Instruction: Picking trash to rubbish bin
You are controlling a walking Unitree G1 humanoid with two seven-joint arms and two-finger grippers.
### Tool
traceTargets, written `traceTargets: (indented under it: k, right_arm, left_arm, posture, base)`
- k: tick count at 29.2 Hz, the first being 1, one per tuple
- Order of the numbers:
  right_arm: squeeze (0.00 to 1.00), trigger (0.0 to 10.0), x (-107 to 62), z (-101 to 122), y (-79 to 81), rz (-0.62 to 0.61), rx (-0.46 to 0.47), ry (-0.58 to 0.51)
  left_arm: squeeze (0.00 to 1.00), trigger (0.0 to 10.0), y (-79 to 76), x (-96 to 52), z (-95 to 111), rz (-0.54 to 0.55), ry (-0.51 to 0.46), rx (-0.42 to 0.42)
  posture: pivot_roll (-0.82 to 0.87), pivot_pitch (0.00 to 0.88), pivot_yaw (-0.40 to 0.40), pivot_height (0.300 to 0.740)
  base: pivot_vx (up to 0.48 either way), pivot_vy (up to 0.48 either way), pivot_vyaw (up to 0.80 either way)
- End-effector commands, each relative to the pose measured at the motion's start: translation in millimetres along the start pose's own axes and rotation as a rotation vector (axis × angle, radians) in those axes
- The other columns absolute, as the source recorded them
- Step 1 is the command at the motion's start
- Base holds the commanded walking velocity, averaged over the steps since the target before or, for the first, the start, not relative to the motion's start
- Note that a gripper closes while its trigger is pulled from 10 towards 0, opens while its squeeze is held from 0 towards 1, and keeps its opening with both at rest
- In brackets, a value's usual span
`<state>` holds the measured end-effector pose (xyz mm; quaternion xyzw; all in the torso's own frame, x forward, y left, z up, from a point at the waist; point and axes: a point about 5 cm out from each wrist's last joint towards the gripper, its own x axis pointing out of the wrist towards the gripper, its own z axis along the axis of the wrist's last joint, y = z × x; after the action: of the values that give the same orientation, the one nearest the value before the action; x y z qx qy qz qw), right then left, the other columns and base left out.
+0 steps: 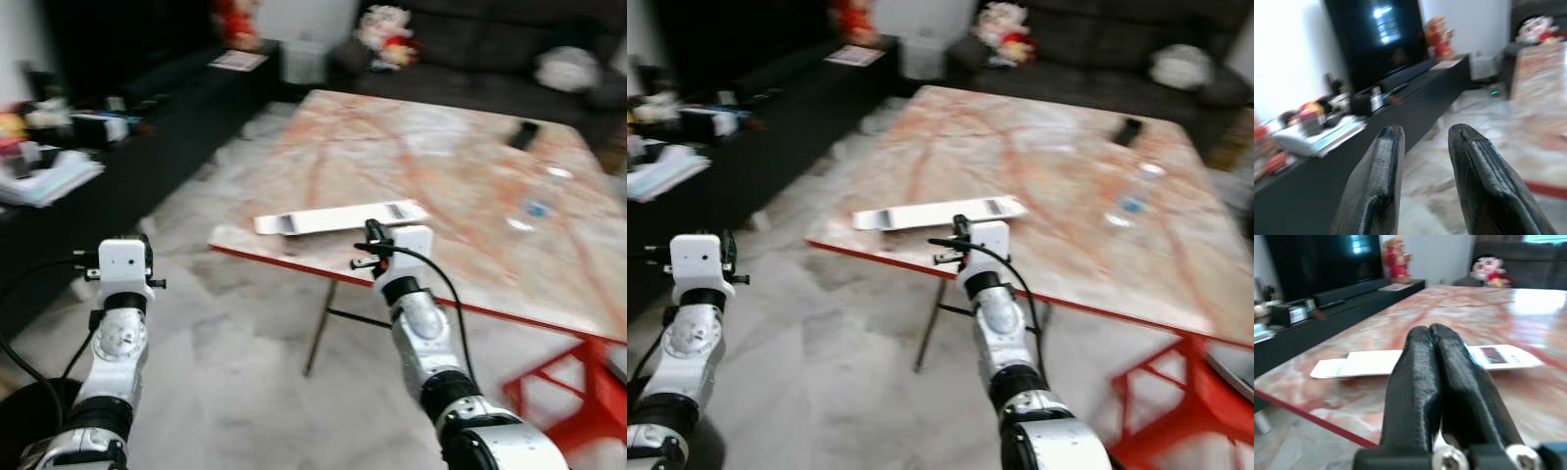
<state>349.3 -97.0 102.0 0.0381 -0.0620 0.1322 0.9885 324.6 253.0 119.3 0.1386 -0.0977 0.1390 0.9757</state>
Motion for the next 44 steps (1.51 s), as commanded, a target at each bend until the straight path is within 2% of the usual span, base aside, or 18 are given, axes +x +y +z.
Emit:
traceTargets:
  k: [1,13,20,23,32,40,44]
  right_arm:
    - [0.00,10.0,2.8,5,-3.1,0.000,-0.004,-0.017]
    - [0.00,10.0,2.8,4,0.3,0.028,-0.010,-0.004]
    - [0.00,10.0,2.2,2,-0.3,0.032,-0.088,0.013]
    - [0.00,10.0,2.1,2,-0.2,0.031,-0.077,0.016]
    - [0.00,10.0,2.4,2,-0.3,0.018,-0.054,0.011]
    - [0.00,10.0,2.3,3,1.1,0.035,-0.111,0.008]
    - [0.00,10.0,2.3,2,0.1,0.015,-0.076,0.017]
  left_arm:
    - [0.00,10.0,0.3,0.4,1,0.000,-0.002,-0.003]
    - [0.00,10.0,-6.2,1.1,0,-0.034,0.019,-0.026]
    - [0.00,10.0,-7.5,5.3,4,-0.030,0.014,-0.033]
    - [0.00,10.0,-7.8,6.5,5,-0.030,0.015,-0.034]
    - [0.00,10.0,-11.2,7.5,7,-0.043,0.010,-0.025]
    - [0.00,10.0,-9.4,8.6,8,-0.029,0.005,-0.017]
    - [0.00,10.0,-9.4,8.6,8,-0.028,0.004,-0.017]
  posture:
    - [0.08,0.015,-0.037,0.740]
    - [0.08,0.016,-0.043,0.740]
    - [0.08,0.017,-0.043,0.740]
    - [0.08,0.019,-0.043,0.740]
    - [0.08,0.021,-0.040,0.740]
    - [0.08,0.021,-0.040,0.740]
    - [0.08,0.021,-0.040,0.740]
  base:
    - [0.000,0.000,-0.80]
    - [0.000,0.000,0.00]
    - [0.000,0.000,0.31]
    - [0.000,0.000,0.68]
    - [0.000,0.000,0.00]
    - [0.122,0.000,0.20]
    - [0.247,0.000,0.00]
